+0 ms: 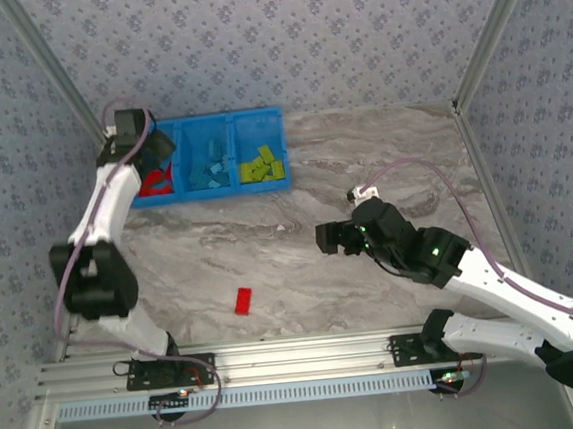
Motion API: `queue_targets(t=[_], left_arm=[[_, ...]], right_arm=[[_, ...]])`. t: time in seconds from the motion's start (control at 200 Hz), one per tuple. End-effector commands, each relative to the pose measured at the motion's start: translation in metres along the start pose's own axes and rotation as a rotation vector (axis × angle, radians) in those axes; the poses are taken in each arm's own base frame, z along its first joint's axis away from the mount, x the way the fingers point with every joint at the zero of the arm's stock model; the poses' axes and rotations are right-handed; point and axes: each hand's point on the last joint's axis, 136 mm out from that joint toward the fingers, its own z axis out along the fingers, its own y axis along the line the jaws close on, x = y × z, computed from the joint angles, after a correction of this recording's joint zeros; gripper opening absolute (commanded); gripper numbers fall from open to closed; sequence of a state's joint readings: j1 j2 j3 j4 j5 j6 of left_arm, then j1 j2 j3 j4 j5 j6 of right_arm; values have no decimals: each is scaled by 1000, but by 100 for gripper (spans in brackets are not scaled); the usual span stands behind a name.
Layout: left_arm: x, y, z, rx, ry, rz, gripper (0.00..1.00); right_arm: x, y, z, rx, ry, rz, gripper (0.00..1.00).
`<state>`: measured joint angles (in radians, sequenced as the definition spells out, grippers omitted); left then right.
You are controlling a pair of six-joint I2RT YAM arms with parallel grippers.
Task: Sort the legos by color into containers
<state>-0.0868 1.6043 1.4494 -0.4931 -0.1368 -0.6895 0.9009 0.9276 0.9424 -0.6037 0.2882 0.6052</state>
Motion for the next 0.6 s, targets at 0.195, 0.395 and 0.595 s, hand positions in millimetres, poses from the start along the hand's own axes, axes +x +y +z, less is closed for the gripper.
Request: queue_targets(t=[0.195,0.395,0.595], left_arm=[[202,-2,-121,133,227,515,62],[309,30,-146,81,383,811,61],[380,52,-134,84,568,808,67]], right_arm=[[0,-2,0,-4,-15,12,98],[4,-5,2,5,-3,22,99],[8,-3,5,-8,7,58,100]])
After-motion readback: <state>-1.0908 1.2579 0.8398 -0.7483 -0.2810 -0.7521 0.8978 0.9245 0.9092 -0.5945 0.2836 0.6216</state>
